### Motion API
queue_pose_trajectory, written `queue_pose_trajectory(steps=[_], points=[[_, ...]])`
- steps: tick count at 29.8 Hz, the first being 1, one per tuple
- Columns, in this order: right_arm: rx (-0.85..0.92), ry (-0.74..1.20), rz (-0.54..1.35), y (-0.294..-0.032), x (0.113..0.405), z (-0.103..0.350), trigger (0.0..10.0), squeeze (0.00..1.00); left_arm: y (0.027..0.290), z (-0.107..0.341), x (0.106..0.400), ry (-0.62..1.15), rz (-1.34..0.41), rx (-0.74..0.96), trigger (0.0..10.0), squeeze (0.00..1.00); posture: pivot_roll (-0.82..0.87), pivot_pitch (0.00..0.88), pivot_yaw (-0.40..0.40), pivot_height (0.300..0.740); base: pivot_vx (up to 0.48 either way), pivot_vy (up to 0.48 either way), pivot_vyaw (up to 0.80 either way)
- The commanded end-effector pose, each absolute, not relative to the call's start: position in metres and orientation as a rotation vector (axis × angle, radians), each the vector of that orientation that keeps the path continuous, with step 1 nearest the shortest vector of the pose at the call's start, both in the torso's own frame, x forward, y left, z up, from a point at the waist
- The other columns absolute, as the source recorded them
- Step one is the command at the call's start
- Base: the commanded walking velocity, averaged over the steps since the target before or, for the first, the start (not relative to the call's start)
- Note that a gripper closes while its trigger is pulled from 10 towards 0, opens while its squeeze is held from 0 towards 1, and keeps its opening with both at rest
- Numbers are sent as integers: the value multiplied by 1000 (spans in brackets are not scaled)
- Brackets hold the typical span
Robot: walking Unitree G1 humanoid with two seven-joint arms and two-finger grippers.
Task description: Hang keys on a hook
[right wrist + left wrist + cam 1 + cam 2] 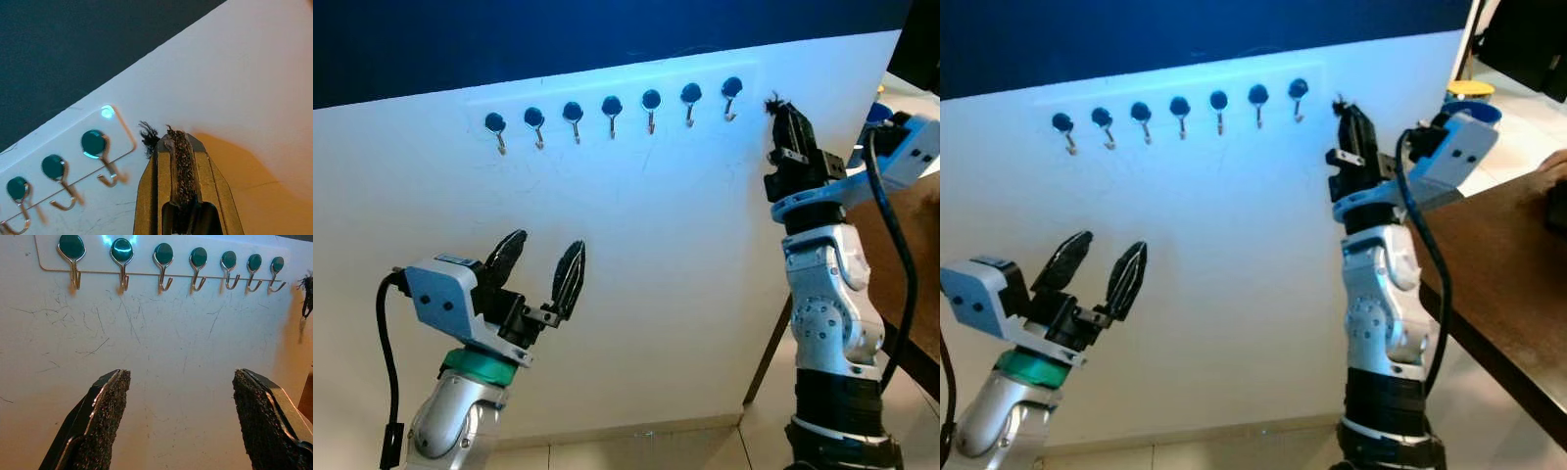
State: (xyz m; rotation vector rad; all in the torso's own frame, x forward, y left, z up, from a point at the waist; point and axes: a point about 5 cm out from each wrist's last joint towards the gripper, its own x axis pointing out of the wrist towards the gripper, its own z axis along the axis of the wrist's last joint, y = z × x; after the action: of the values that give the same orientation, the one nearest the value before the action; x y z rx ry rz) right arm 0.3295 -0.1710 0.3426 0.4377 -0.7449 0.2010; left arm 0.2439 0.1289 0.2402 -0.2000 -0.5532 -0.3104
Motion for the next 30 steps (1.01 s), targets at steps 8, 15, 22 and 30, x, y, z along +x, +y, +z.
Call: queue_pose_trajectory(steps=[8, 15, 22, 30], points=[[447, -730, 199, -172, 330, 339, 10000, 0, 131, 238, 244, -543, -308, -197, 10000, 0, -151, 114, 238, 740, 0, 0, 0], [436, -688, 272, -153, 329, 330, 10000, 0, 131, 238, 244, -540, -306, -198, 10000, 0, -148, 120, 236, 740, 0, 0, 0], [415, -753, 392, -132, 321, 343, 10000, 0, 131, 238, 244, -540, -306, -199, 10000, 0, -151, 120, 233, 740, 0, 0, 0], [427, -796, 420, -126, 322, 357, 10000, 0, 131, 238, 245, -545, -299, -202, 10000, 0, -153, 121, 231, 740, 0, 0, 0]])
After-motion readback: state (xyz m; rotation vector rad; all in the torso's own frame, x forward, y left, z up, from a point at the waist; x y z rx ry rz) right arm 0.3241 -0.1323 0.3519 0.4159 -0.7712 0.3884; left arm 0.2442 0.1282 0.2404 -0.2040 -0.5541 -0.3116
